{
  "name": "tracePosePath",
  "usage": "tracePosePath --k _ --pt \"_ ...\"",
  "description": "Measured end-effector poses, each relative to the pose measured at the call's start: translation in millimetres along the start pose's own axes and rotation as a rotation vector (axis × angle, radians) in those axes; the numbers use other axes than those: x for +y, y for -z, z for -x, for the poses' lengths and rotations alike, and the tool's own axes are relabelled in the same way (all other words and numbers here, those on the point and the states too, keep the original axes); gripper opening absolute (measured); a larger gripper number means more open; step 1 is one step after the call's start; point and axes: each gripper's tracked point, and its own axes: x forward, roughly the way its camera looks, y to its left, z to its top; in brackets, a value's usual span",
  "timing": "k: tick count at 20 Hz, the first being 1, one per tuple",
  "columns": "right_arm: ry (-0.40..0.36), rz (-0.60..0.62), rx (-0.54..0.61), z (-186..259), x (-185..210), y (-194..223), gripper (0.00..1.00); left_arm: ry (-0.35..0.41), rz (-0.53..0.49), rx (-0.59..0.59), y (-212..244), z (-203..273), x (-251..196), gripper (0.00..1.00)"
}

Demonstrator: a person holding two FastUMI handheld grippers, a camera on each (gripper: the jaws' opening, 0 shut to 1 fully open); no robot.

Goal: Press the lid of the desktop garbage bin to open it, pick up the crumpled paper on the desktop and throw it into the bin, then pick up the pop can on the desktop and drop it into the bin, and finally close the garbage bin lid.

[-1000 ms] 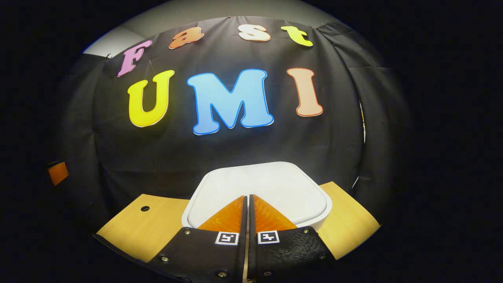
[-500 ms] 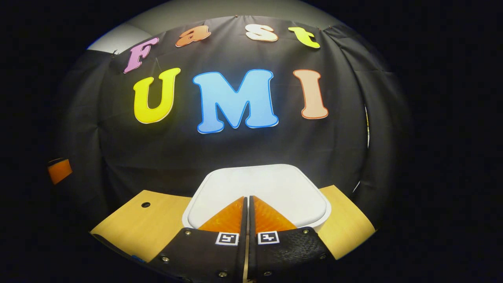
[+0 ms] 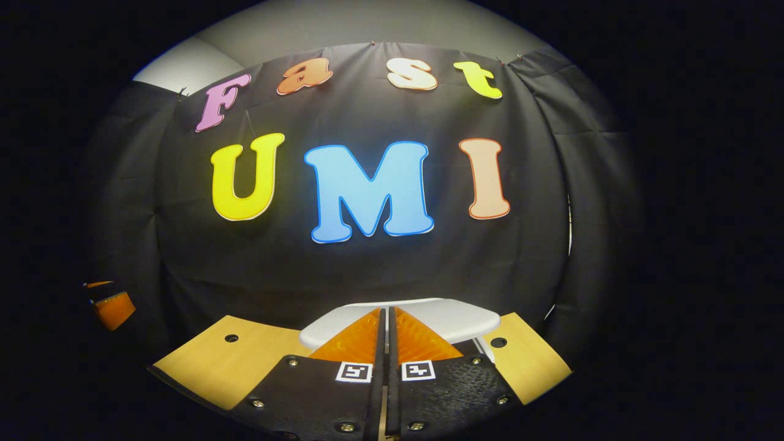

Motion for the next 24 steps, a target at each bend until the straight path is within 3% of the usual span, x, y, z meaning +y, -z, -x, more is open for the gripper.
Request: tracePosePath --k 2,4,5,11,17,18,19,23,24 --pt "0.005 -0.007 -0.026 7.4 -0.2 -9.4 0.03 0.002 0.000 0.001 2.0 3.5 1.6 0.85" --pt "0.005 -0.016 -0.041 14.0 0.4 -16.7 0.04 -0.001 0.008 0.004 3.8 8.5 4.9 1.00" --pt "0.006 -0.016 -0.047 17.1 0.2 -19.8 0.04 -0.005 0.009 0.005 5.7 10.7 7.4 0.96" --pt "-0.008 -0.009 -0.045 32.2 8.4 -20.6 0.04 -0.035 0.016 0.038 29.0 16.4 30.3 1.00" --pt "-0.041 0.019 -0.016 42.4 23.3 -10.6 0.04 -0.017 0.001 0.177 116.6 26.2 45.1 0.96" --pt "-0.043 0.021 -0.009 43.3 23.8 -8.5 0.04 -0.008 0.006 0.202 130.3 30.2 45.1 1.00" --pt "-0.042 0.023 -0.002 44.3 23.9 -5.3 0.04 -0.001 0.012 0.229 143.6 33.1 44.2 0.96" --pt "-0.038 0.029 0.017 49.5 23.2 1.0 0.04 0.006 0.008 0.327 194.0 46.7 42.6 1.00" --pt "-0.035 0.029 0.024 50.1 22.7 1.9 0.04 0.011 0.004 0.348 204.7 49.4 41.7 0.97"
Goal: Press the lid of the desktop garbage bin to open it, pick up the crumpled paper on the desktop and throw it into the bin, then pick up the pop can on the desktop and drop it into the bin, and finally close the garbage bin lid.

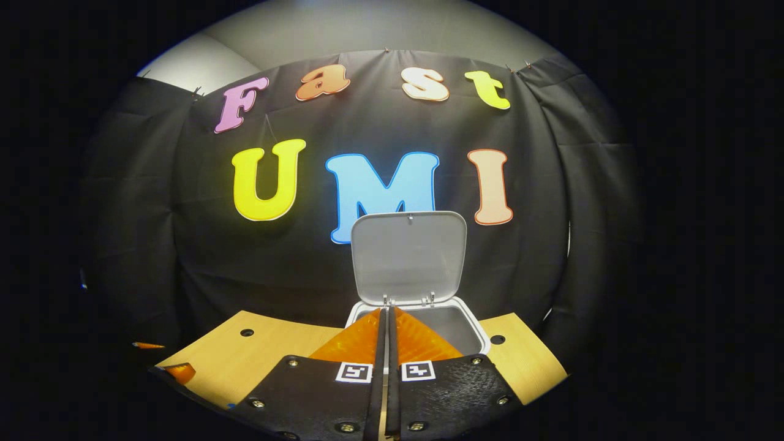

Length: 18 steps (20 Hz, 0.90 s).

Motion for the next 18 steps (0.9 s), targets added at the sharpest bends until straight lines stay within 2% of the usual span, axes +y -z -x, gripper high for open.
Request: tracePosePath --k 2,4,6,9,11,18 --pt "0.006 -0.001 0.009 2.6 -1.2 2.9 0.04 0.010 -0.004 0.038 21.1 -1.3 -4.0 1.00" --pt "0.012 0.001 0.023 4.1 -1.9 7.9 0.04 0.017 -0.011 0.076 43.7 -3.5 -7.4 0.96" --pt "0.015 0.009 0.043 4.8 -1.9 12.9 0.04 0.029 -0.019 0.112 64.0 -3.8 -11.4 1.00" --pt "0.017 0.025 0.076 5.7 -0.9 23.4 0.04 0.053 -0.026 0.164 91.7 -6.7 -18.8 1.00" --pt "0.016 0.033 0.097 11.7 1.5 31.4 0.04 0.064 -0.028 0.192 107.2 -6.8 -19.0 0.96" --pt "0.020 0.071 0.151 19.1 2.5 47.1 0.03 0.069 -0.034 0.311 174.0 -15.1 -19.8 0.97"
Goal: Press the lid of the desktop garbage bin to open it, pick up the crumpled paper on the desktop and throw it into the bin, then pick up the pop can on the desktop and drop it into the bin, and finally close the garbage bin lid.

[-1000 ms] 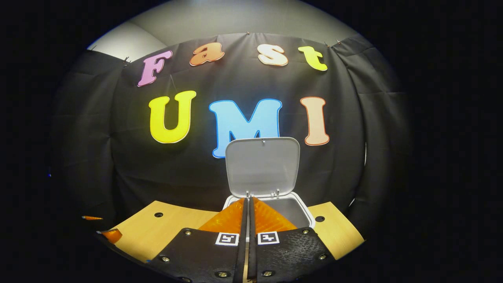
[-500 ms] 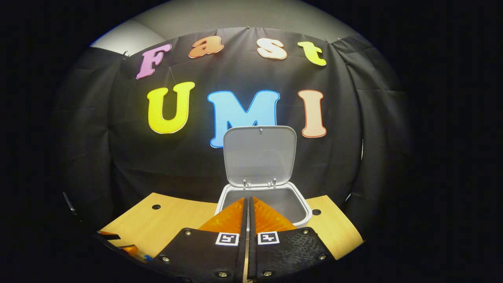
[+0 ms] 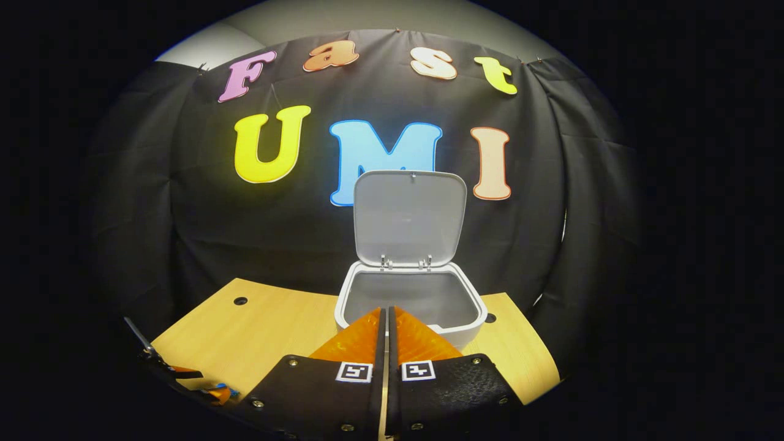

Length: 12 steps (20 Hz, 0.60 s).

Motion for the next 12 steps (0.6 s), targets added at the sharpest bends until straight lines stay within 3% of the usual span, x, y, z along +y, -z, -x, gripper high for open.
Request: tracePosePath --k 5,12 --pt "-0.001 0.019 0.032 1.9 2.8 6.7 0.03 0.019 0.008 0.044 23.0 -14.9 -10.9 1.00" --pt "0.007 0.040 0.058 -1.1 2.5 12.9 0.03 0.019 0.013 0.070 30.7 -31.1 -9.8 0.97"
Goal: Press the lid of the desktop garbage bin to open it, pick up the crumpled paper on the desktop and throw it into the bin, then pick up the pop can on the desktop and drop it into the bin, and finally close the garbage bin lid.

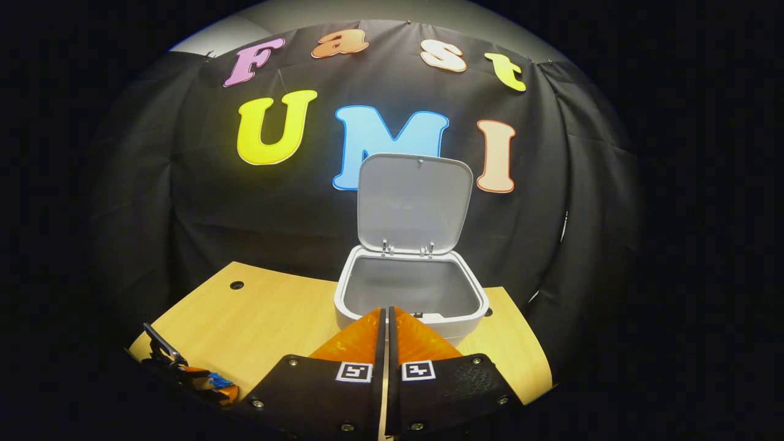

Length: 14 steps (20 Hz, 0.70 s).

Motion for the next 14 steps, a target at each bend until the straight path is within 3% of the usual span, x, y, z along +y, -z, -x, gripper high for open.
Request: tracePosePath --k 1,2,3,4,5,6,7,14 --pt "0.002 -0.001 0.002 -0.8 -0.4 -0.1 0.04 0.000 -0.003 -0.001 0.4 -0.8 -2.8 0.96" --pt "0.003 -0.003 0.002 -1.2 -0.5 0.3 0.04 -0.004 -0.009 -0.001 -0.1 -0.9 -3.6 0.75" --pt "0.005 -0.007 0.002 -2.4 -1.5 0.4 0.04 -0.008 -0.018 0.005 -0.8 -2.3 -3.6 0.64" --pt "0.005 -0.010 0.003 -3.2 -1.3 1.2 0.04 -0.010 -0.027 0.004 -2.2 -2.5 -3.9 0.57" --pt "0.005 -0.013 0.005 -4.2 -1.2 1.2 0.04 -0.014 -0.039 0.006 -3.8 -2.3 -3.8 0.57" --pt "0.005 -0.016 0.007 -5.0 -1.7 3.0 0.04 -0.029 -0.057 -0.011 -7.8 -3.6 -1.8 0.64" --pt "0.005 -0.018 0.009 -5.7 -1.9 3.7 0.04 -0.024 -0.069 -0.013 -11.3 -3.6 -3.5 0.46" --pt "0.012 -0.032 0.017 -5.0 -9.1 10.7 0.03 -0.021 -0.160 -0.077 -48.3 -0.1 -11.7 0.47"
